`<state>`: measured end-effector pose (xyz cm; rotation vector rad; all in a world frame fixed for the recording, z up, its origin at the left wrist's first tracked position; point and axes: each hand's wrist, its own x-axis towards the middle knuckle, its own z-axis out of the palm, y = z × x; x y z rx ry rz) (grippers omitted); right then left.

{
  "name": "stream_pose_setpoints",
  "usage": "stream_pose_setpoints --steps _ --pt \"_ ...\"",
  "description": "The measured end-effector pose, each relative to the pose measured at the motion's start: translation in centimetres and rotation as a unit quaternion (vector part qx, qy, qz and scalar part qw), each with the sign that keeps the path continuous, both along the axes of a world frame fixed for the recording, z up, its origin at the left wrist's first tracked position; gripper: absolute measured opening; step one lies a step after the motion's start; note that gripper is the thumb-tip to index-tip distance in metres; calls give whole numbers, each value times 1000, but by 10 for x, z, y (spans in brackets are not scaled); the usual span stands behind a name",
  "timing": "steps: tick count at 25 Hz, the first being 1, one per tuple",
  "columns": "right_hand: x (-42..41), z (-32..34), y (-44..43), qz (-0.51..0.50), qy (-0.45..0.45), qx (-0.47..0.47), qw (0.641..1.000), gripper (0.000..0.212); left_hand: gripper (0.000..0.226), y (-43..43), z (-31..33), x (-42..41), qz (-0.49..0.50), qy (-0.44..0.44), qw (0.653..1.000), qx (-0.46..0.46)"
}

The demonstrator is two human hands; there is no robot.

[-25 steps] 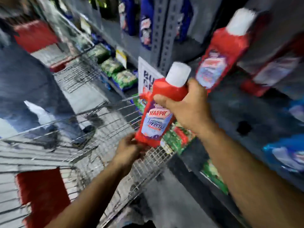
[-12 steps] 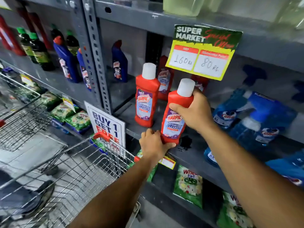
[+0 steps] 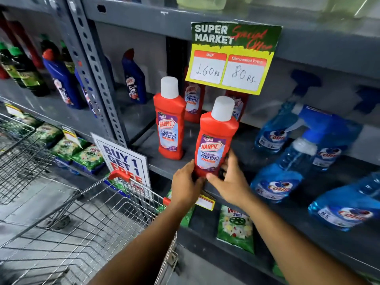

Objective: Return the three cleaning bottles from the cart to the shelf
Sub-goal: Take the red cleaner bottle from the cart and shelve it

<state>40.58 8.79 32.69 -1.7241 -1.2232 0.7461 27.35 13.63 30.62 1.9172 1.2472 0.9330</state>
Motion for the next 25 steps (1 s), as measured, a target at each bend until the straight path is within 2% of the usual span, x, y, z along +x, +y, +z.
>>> stream_pose_setpoints --steps 4,6,13,16,18,20,22,24,25 --pt "8 -22 1 -76 -99 -68 990 45 49 9 3 9 -38 47 998 31" --pt "13 -23 3 -86 -119 -81 986 37 50 13 0 13 -36 58 997 24" --pt "8 -28 4 -105 -129 -74 983 35 50 16 -3 11 -39 72 995 65" --pt "2 -23 3 -114 -129 -69 983 50 51 19 -2 10 -63 62 995 48" --pt "-8 -22 -15 -118 -124 -11 985 61 51 12 -8 5 -32 29 998 48" --pt "-21 -23 -53 -154 -133 82 976 49 40 -17 -13 6 -10 -24 995 99" --pt "-19 -32 -95 -259 -163 153 940 37 40 -55 -9 22 -126 -46 987 84" --pt "9 -37 -113 -350 -165 145 911 47 58 -75 -1 55 -237 -22 971 9" --pt "28 -34 -112 -355 -140 115 917 56 66 -78 2 72 -263 1 964 -39"
